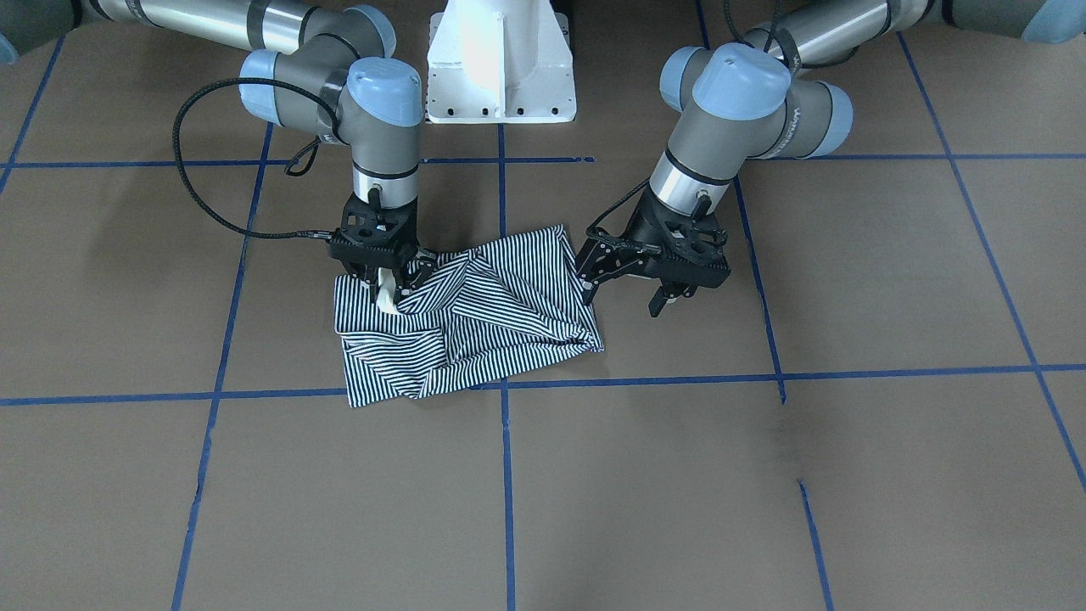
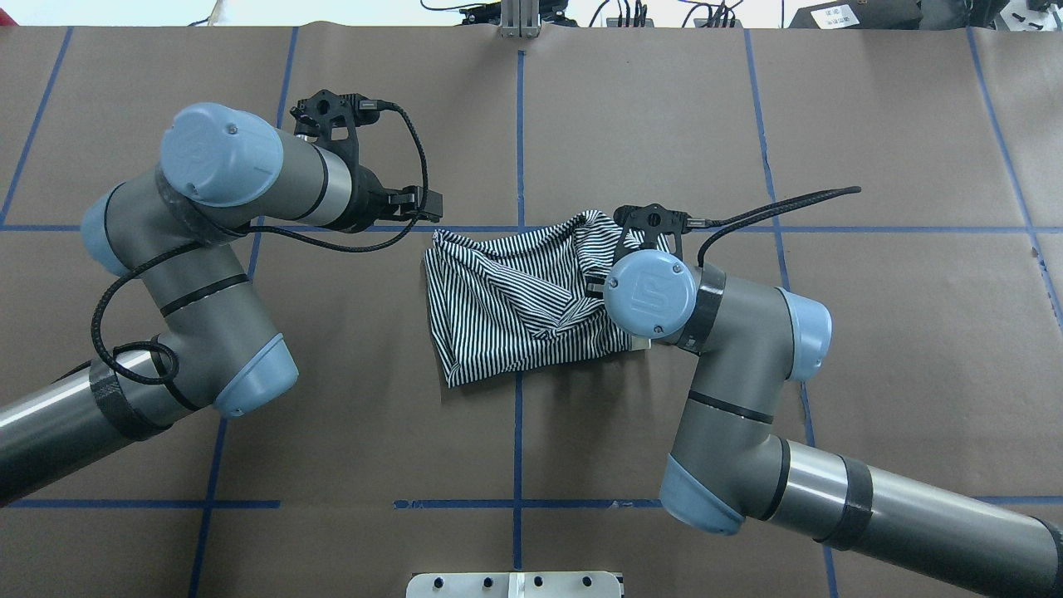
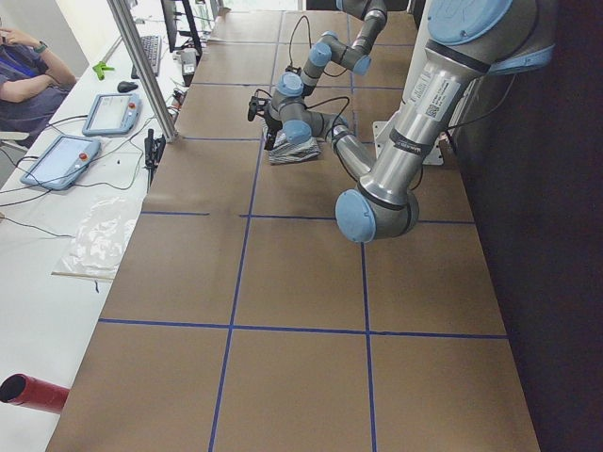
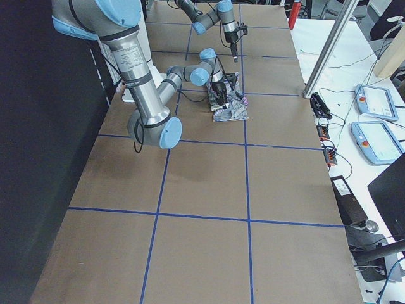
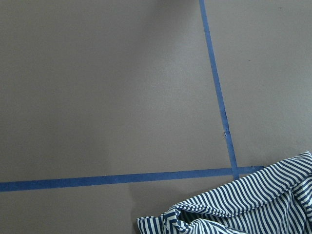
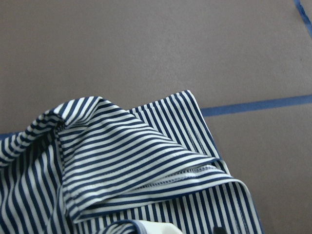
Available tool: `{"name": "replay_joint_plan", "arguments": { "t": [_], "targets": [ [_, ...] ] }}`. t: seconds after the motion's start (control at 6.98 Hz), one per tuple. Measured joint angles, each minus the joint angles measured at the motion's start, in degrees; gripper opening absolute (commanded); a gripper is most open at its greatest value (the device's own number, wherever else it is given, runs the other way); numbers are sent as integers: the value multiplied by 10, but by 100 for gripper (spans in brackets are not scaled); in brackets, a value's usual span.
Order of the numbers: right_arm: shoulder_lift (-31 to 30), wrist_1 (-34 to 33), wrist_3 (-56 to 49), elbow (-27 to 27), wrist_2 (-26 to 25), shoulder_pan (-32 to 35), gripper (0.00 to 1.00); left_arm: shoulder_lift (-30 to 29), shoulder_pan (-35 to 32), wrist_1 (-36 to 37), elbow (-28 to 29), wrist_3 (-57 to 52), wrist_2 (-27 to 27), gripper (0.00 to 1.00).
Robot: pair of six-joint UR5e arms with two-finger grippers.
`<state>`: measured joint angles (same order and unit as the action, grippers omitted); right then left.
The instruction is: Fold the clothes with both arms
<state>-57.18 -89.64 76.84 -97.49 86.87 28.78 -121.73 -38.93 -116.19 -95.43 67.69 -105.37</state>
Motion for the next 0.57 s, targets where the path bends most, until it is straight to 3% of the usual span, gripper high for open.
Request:
{"name": "replay_joint_plan", "arguments": {
  "t": [0.29,0.57],
  "targets": [
    [0,-3,-61,-35,48,32,100,1,1,0,-1,3,-1,100],
    [-1,-3,-91,-56,62,40,100,9,2,-2,-1,-2,-2,100]
  ]
}}
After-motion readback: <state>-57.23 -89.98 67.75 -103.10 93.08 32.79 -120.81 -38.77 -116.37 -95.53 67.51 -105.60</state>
